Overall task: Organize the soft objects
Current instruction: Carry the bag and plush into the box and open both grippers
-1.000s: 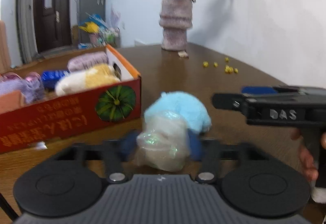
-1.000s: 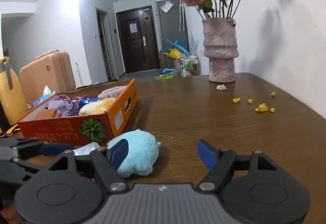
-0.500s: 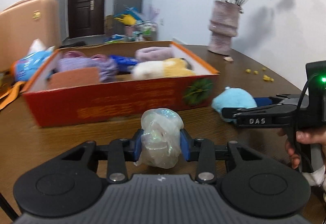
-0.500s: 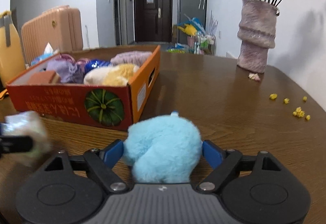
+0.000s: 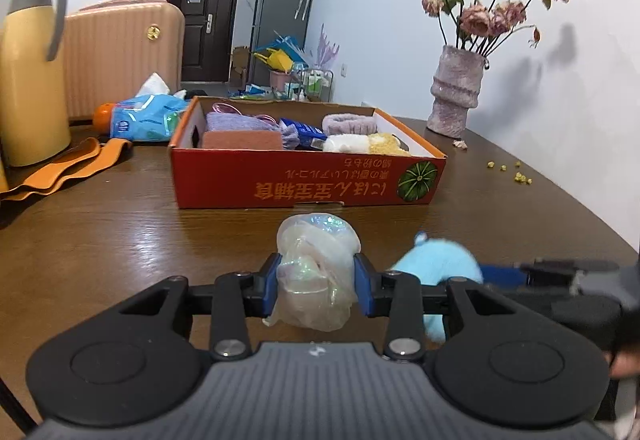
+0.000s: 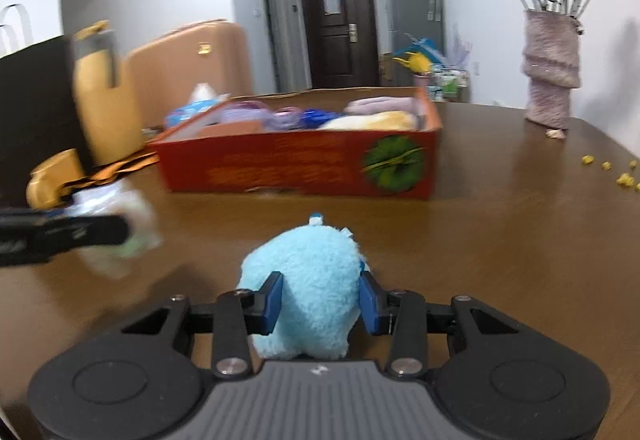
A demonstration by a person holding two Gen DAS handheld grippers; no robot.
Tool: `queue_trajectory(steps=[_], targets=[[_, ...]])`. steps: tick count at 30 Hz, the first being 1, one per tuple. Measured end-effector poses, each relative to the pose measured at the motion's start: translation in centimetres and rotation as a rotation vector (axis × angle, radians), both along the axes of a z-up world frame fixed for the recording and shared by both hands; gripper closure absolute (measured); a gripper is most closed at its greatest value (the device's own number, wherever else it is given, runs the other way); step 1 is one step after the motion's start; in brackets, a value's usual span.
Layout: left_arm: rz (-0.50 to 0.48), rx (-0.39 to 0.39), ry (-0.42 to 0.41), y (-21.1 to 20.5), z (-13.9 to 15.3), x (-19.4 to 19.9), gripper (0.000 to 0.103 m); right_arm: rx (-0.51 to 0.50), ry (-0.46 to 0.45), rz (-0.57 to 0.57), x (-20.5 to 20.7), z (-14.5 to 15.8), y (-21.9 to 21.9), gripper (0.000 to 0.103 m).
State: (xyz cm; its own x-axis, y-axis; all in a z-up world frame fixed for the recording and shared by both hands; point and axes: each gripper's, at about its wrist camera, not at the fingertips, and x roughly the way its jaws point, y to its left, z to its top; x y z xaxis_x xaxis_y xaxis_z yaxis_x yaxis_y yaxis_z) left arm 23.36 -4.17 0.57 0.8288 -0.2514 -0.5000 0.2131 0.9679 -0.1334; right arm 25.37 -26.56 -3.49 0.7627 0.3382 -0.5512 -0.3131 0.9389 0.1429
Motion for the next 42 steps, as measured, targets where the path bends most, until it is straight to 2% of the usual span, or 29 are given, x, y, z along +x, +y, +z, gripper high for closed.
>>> queue_trajectory(steps=[6,12,17,21,27,31,34,38,42], targets=[[0.031,-0.032,-0.012,2.0,0.3,-2.1,0.065,-0.043,-0.029,0.066,-3.7,0.9,3.1,0.067],[0.034,-0.050,-0.031,3.2,0.5,-3.4,0.065,-0.032,-0.061,0.043,-5.2,1.9,3.3,0.068],[0.031,-0.062,-0.033,3.4,0.5,-3.0,0.065,-0.017,-0.099,0.022,-5.3,3.4,2.8,0.068],[-0.004,-0.069,-0.057,2.8,1.5,-1.2,0.065,-0.026,-0.150,0.008,-4.2,5.4,1.8,0.068],[-0.055,-0.071,-0.136,1.1,5.1,5.9,0.065,-0.093,-0.240,0.009,1.8,9.3,0.5,0.068],[-0.044,-0.062,-0.114,0.3,6.1,12.4,0.065,-0.111,-0.231,0.032,8.9,10.6,0.7,0.068],[-0.010,-0.079,-0.064,0.4,5.9,17.2,0.065,-0.148,-0.186,0.055,14.5,9.9,1.5,0.067],[0.024,-0.095,-0.041,0.7,5.3,20.8,0.065,-0.163,-0.088,0.118,21.1,7.7,3.1,0.067],[0.015,-0.085,-0.021,0.4,4.4,23.4,0.065,-0.201,-0.018,0.172,25.0,5.1,5.2,0.067]])
